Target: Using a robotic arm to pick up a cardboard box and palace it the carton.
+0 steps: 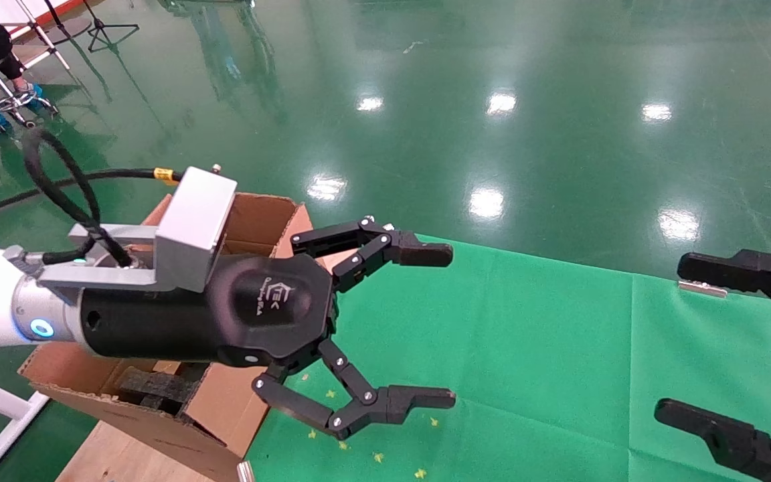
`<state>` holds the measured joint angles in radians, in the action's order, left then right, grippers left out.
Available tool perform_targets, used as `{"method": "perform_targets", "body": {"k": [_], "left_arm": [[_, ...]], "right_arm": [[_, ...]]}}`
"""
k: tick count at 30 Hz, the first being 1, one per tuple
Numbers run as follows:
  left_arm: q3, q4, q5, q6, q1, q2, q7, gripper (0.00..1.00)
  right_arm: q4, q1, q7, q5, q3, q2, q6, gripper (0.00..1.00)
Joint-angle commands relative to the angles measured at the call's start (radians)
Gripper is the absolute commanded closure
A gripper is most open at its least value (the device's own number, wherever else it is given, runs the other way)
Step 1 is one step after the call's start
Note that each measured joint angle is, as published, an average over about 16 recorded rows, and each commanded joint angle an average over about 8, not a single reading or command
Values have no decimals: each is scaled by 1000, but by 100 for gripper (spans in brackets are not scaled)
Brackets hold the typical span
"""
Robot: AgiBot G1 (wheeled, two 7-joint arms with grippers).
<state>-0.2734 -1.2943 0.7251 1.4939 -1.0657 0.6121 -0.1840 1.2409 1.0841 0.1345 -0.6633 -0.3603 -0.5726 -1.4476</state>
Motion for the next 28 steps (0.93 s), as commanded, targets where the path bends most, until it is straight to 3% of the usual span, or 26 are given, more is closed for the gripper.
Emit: {"method": "perform_targets", "body": {"k": [1,28], "left_arm": [[-1,3,1,0,-2,0,-1,0],[-7,12,5,2,-10,-1,-5,0]], "right_arm": [[0,0,0,0,0,0,0,0],[0,0,0,0,0,0,0,0]]}}
